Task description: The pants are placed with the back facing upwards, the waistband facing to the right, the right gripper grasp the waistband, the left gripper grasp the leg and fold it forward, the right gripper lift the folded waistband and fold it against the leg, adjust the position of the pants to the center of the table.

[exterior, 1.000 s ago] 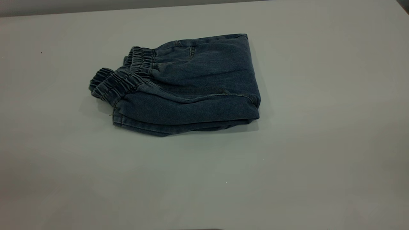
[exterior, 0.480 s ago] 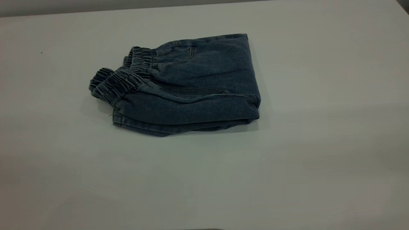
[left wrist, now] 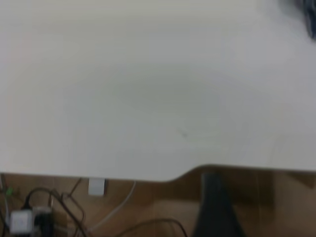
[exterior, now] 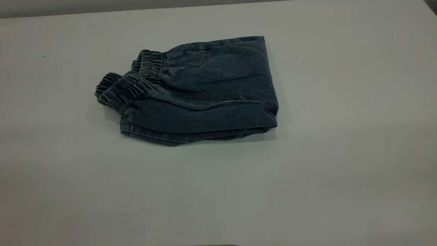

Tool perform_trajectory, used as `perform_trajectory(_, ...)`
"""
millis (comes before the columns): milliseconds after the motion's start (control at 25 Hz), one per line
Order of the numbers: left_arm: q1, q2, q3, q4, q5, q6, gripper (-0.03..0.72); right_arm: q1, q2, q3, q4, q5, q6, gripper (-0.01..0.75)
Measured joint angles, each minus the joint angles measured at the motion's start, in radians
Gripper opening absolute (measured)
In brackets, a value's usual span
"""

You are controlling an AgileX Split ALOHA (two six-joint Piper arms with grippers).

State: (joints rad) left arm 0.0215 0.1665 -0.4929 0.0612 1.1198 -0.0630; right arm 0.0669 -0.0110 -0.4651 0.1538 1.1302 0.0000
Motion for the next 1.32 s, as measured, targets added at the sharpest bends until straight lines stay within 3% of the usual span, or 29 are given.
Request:
perform_trajectory(240, 0.0, -0.179, 0.0, 0.0, 0.005, 0.0, 0.443, 0.0, 0.0, 0.0, 0.002, 0.0, 0.0, 0.373)
perform_trajectory(1320, 0.0, -0.185, 0.0, 0.0, 0.012, 0.0, 0.443, 0.0, 0.0, 0.0, 0.002, 0.0, 0.0, 0.373)
